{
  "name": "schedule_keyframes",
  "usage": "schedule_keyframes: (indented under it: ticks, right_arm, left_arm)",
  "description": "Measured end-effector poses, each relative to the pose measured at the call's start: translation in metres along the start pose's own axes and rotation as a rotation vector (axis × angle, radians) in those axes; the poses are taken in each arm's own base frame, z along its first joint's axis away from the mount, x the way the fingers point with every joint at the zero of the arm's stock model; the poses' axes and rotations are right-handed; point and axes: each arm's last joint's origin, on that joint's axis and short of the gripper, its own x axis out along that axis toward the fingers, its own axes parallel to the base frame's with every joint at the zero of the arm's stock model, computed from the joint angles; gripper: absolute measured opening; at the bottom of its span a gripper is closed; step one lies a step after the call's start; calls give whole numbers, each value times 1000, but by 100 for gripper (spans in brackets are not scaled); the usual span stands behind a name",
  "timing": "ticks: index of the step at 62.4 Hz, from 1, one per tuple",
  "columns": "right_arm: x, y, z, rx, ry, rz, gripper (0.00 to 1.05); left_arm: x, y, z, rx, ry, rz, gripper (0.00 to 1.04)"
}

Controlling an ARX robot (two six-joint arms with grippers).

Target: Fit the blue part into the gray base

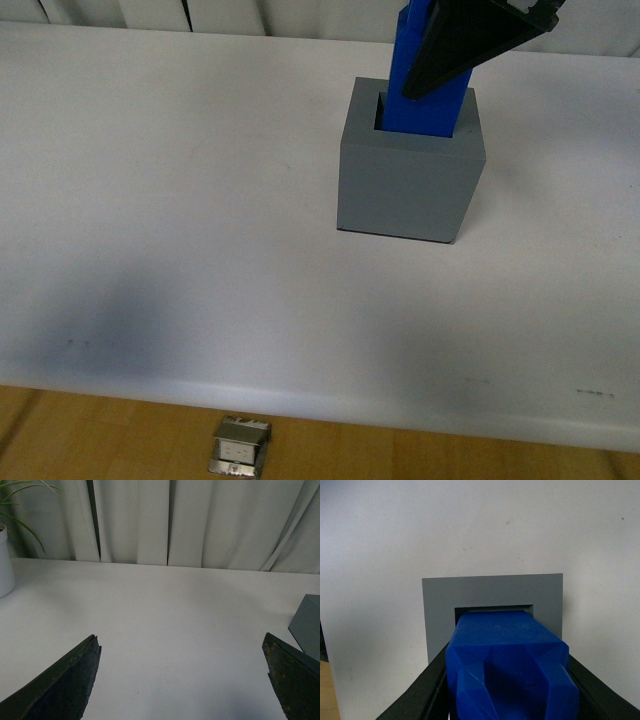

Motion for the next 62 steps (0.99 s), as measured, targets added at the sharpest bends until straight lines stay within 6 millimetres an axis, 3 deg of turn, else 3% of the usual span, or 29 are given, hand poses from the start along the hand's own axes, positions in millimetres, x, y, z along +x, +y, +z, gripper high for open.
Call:
schedule_keyframes:
  ticks: [4, 21, 29, 40, 47, 62]
  right_arm:
    - [0, -1, 0, -1, -1, -9, 48]
    - [-6, -3, 2, 46, -71, -10, 97]
    - [-24, -2, 4, 68, -125, -59, 95]
    - [-64, 8, -1, 151, -220, -223, 96]
    - [-89, 21, -17, 280, -291, -360, 96]
    - [-112, 56, -74, 604, -362, -634, 96]
  left_arm:
    - [0, 0, 0, 0, 0, 0, 98]
    - [0, 0, 0, 0, 0, 0, 98]
    - [0, 0, 0, 0, 0, 0, 98]
    - [0, 0, 0, 0, 0, 0, 98]
    - [0, 0, 0, 0, 0, 0, 98]
    - [0, 0, 0, 0, 0, 0, 98]
